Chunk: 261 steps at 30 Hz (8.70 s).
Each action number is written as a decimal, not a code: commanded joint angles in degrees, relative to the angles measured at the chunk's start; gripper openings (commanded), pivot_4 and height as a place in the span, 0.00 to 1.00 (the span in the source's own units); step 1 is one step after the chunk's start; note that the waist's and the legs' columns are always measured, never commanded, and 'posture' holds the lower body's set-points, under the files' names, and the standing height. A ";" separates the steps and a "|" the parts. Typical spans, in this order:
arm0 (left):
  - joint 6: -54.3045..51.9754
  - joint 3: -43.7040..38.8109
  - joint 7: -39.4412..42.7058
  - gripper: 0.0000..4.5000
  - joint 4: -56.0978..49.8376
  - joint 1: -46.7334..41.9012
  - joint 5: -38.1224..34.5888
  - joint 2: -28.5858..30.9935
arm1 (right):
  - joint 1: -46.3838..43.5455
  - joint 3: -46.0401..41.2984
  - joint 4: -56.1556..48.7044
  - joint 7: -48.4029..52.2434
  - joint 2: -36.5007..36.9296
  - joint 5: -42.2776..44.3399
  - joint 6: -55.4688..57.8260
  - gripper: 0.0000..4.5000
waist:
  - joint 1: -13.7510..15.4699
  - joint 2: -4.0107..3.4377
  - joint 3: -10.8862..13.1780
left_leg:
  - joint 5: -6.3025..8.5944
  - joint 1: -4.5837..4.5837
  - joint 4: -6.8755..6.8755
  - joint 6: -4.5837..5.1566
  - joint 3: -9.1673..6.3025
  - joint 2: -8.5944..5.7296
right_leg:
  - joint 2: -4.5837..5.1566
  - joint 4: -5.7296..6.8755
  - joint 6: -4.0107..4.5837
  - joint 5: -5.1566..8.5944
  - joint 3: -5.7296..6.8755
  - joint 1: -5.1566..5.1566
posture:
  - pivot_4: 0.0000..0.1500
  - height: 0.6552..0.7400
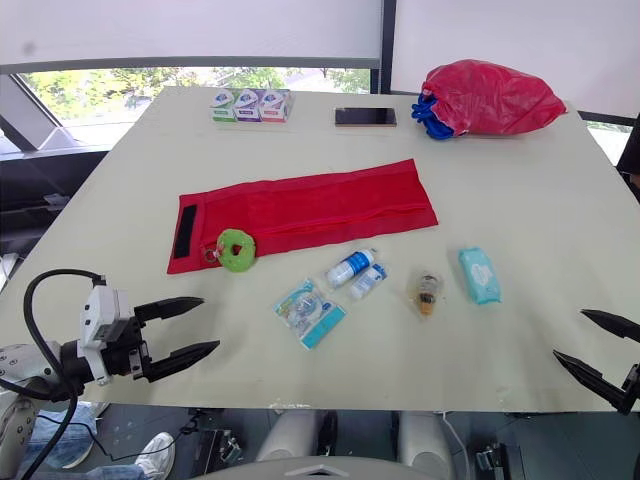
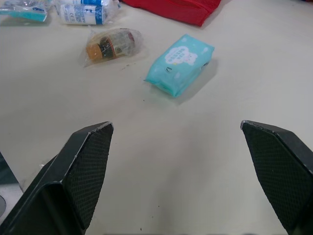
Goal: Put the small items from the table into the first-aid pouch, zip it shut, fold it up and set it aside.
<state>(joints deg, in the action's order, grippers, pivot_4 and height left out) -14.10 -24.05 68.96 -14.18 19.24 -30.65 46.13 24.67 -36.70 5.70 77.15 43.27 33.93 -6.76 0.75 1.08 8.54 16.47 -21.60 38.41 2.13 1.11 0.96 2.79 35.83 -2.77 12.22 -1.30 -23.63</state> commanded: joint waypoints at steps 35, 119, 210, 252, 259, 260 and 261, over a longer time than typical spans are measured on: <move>-8.62 11.38 -3.39 1.00 5.06 -20.12 0.22 1.26 | -3.43 9.61 -27.00 -7.71 -2.22 5.99 10.74 0.99 | 0.06 0.02 0.02 | -0.01 -0.02 0.03 0.00 -0.08 -0.01 | -0.06 0.03 0.01 -0.03 0.05 0.02 | 1.00 1.00; -0.37 37.16 -1.34 0.00 1.91 -53.37 13.60 -10.45 | -51.20 43.53 -34.20 -86.93 0.84 70.67 63.00 1.00 | -0.05 0.44 0.23 | 0.03 -0.33 0.12 0.11 -0.46 -0.37 | -0.02 -0.03 0.03 -0.30 0.06 0.03 | 1.00 1.00; 30.61 23.65 -24.81 0.01 47.53 -49.46 33.44 -0.68 | -38.14 35.47 -39.87 -90.00 -2.39 65.58 53.37 0.03 | -1.07 0.60 0.29 | 0.10 -0.47 0.03 0.22 -0.61 -0.33 | 1.35 -0.14 0.01 -0.35 1.20 -0.02 | 1.00 1.00; 6.08 22.85 -11.98 0.01 21.76 -42.55 14.14 -13.42 | -55.20 46.41 -15.62 -97.36 -29.78 53.60 56.77 0.03 | -1.43 0.54 0.32 | 0.09 -0.44 0.07 0.22 -0.74 -0.46 | 0.86 0.02 0.01 -0.35 1.46 0.00 | 1.00 1.00; 7.42 22.47 -9.89 0.01 26.46 -43.88 13.73 -12.90 | -60.39 40.63 -12.04 -91.98 -26.67 50.91 60.28 0.03 | -1.51 0.53 0.33 | 0.09 -0.43 0.07 0.22 -0.76 -0.49 | 0.86 0.02 0.01 -0.35 1.47 -0.01 | 1.00 1.00; 7.61 22.62 -9.35 0.01 27.18 -44.20 13.69 -12.98 | -61.07 40.14 -11.35 -90.97 -25.98 49.51 60.65 0.03 | -1.53 0.53 0.33 | 0.09 -0.44 0.07 0.22 -0.76 -0.49 | 0.85 0.03 0.01 -0.35 1.48 -0.01 | 1.00 1.00; 7.58 22.68 -8.90 0.01 27.79 -44.50 13.55 -13.08 | -61.62 39.84 -10.77 -89.99 -25.37 47.98 61.01 0.03 | -1.53 0.53 0.32 | 0.09 -0.44 0.06 0.22 -0.76 -0.49 | 0.83 0.03 0.01 -0.35 1.48 -0.01 | 1.00 1.00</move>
<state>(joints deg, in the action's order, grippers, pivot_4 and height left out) -7.88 -0.18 59.06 13.96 -23.93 -15.96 32.52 -35.71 4.71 -5.07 -15.00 17.41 83.73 53.64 -0.78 1.60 8.87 16.56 -22.04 38.47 2.35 0.34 0.48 3.62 35.86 -2.76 11.87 0.18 -23.64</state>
